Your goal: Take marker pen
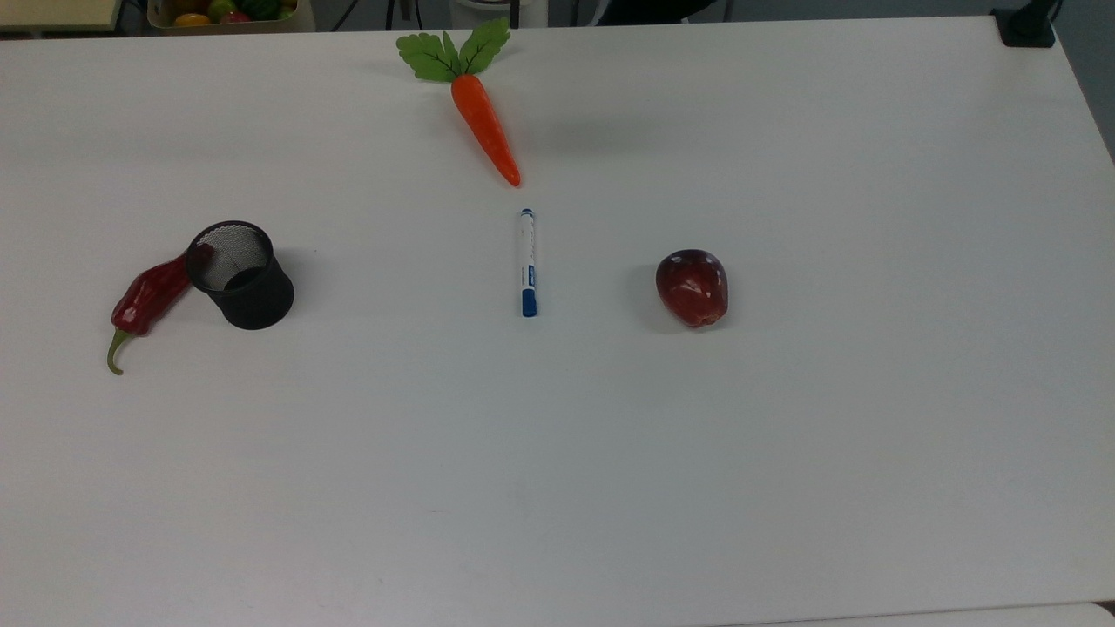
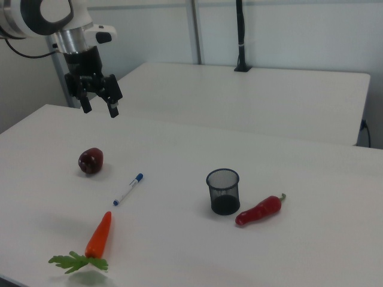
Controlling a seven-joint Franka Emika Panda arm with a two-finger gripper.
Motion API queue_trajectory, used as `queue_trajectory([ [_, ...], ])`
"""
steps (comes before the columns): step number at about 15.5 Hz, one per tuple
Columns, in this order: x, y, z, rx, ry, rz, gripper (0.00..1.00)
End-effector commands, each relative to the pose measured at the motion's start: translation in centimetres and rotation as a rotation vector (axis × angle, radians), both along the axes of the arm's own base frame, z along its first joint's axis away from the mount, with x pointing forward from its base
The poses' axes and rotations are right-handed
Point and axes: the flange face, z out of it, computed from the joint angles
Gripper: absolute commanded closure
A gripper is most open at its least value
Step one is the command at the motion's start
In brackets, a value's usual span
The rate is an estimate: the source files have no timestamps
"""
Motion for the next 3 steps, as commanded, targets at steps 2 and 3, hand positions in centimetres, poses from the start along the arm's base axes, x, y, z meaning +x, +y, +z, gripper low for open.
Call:
queue_trajectory([
  [2, -0.57, -0.42, -0.32, -0.01, 0.014, 0.002, 0.0],
  [3, -0.56, -0.59, -0.39, -0.01, 0.016, -0.001, 0.0],
])
